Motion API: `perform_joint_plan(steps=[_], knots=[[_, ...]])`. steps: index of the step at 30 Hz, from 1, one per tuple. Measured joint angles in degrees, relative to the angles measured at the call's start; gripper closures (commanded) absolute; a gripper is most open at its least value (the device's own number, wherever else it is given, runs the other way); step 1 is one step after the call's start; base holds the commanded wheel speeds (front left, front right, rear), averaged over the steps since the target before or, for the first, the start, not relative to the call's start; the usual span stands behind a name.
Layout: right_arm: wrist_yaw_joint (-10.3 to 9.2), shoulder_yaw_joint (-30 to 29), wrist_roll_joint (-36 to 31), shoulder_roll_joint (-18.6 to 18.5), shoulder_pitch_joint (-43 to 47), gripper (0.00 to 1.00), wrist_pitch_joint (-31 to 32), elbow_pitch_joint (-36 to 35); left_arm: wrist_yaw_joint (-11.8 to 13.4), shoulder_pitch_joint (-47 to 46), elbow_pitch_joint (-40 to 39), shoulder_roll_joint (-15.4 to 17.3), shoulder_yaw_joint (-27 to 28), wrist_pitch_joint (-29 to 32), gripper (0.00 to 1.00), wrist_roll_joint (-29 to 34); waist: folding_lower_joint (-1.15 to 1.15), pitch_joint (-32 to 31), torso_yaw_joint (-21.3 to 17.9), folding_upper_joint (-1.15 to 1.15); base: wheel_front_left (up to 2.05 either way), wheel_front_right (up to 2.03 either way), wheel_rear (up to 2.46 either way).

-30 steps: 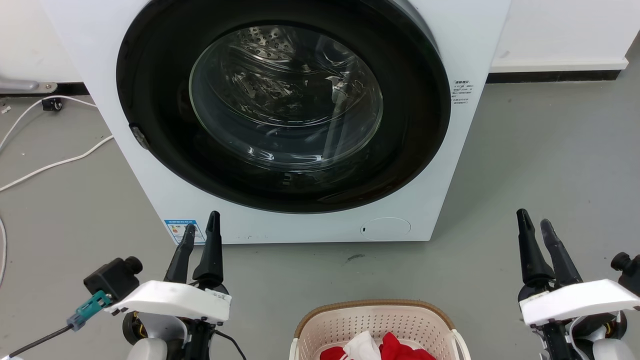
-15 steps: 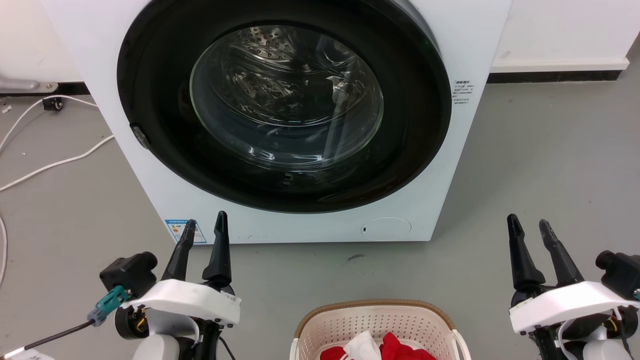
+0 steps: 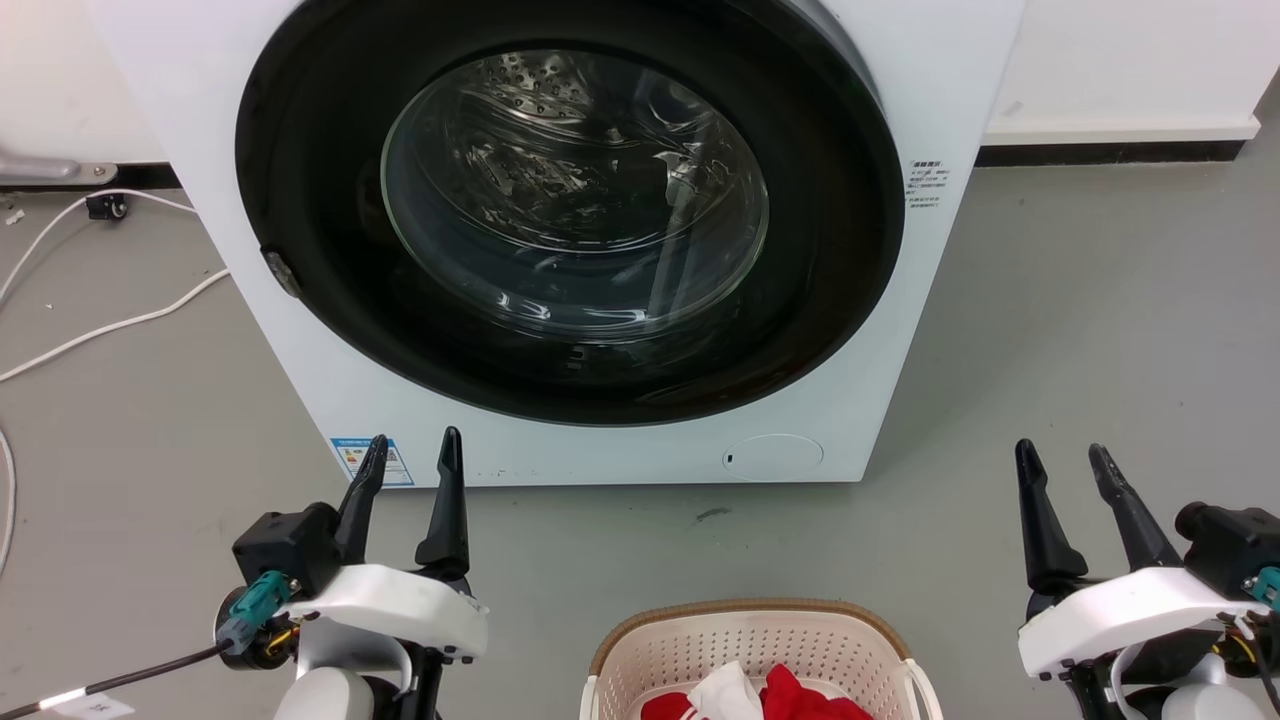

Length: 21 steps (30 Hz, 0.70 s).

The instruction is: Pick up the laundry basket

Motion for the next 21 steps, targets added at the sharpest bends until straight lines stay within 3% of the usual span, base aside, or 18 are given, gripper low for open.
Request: perform_joint_plan(steps=[21], knots=[[0.02,-0.7,-10.6,0.5,0.9,0.00,-0.4,-1.8,1.6,-0.5,1.1,0.5,-1.7,-2.6,0.00,10.1,0.00,0.1,0.1,0.00,0.00,0.00,0.00]])
